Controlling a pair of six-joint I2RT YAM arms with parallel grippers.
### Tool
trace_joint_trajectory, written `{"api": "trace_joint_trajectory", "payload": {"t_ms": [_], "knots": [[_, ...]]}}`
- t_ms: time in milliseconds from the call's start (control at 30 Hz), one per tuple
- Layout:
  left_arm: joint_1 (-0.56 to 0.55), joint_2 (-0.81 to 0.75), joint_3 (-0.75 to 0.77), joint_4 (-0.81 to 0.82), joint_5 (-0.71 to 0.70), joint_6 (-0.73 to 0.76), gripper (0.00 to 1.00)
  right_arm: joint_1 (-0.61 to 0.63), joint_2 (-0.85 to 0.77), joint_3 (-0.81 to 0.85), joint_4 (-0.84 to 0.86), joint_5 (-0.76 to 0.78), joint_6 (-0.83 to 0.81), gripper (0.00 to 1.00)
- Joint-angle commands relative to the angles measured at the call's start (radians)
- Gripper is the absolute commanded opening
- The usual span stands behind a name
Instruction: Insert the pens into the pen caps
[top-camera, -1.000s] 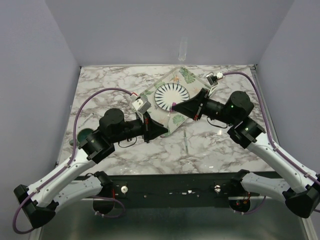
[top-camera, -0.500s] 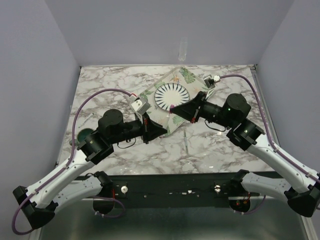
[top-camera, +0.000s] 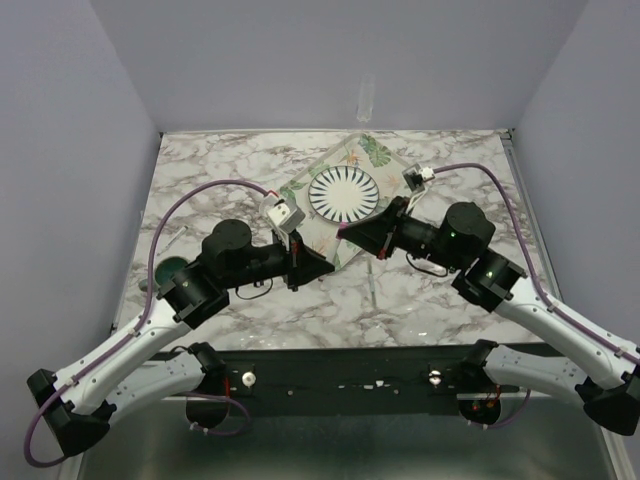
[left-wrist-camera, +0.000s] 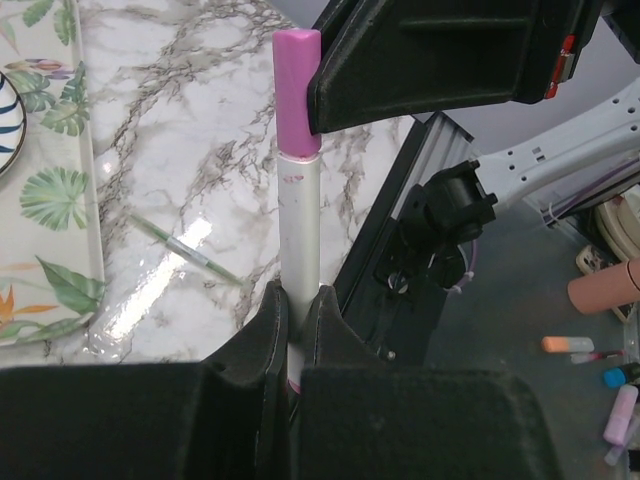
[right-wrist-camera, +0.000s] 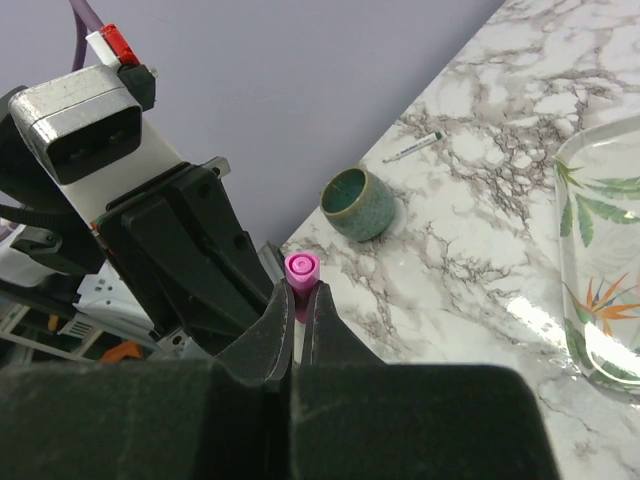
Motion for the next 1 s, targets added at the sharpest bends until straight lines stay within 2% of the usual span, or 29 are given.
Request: {"api": "trace_joint_trajectory", "payload": {"t_ms": [0, 100, 200, 233, 333, 467, 700, 967], "knots": [[0.004, -0.015, -0.004, 0.094, -0.046, 0.017, 0.0, 0.029, -0.011, -0.056, 0.0, -0.015, -0.028, 0.01], [0.005, -0.013, 0.0, 0.124, -0.055, 0.032, 0.0, 0.034, -0.023, -0.075, 0.003, -0.041, -0.063, 0.02], [0.004, -0.02, -0.01, 0.15, -0.026, 0.063, 0.0, 0.034, -0.054, -0.075, -0.009, -0.028, -0.079, 0.19], [0.004, -0.026, -0.02, 0.16, -0.023, 0.067, 0.0, 0.034, -0.063, -0.066, -0.008, -0.017, -0.079, 0.33], [0.005, -0.061, -0.061, 0.202, -0.028, 0.08, 0.0, 0.034, -0.084, -0.031, -0.021, 0.012, -0.068, 0.5], [0.004, -0.118, -0.096, 0.226, -0.032, 0.09, 0.0, 0.034, -0.066, 0.029, -0.026, -0.002, -0.059, 0.66], [0.004, -0.145, -0.11, 0.226, -0.023, 0.113, 0.0, 0.034, 0.011, 0.178, -0.031, -0.012, -0.096, 0.72], [0.004, -0.155, -0.104, 0.207, -0.022, 0.121, 0.0, 0.034, 0.11, 0.259, 0.02, -0.106, -0.086, 0.68]]}}
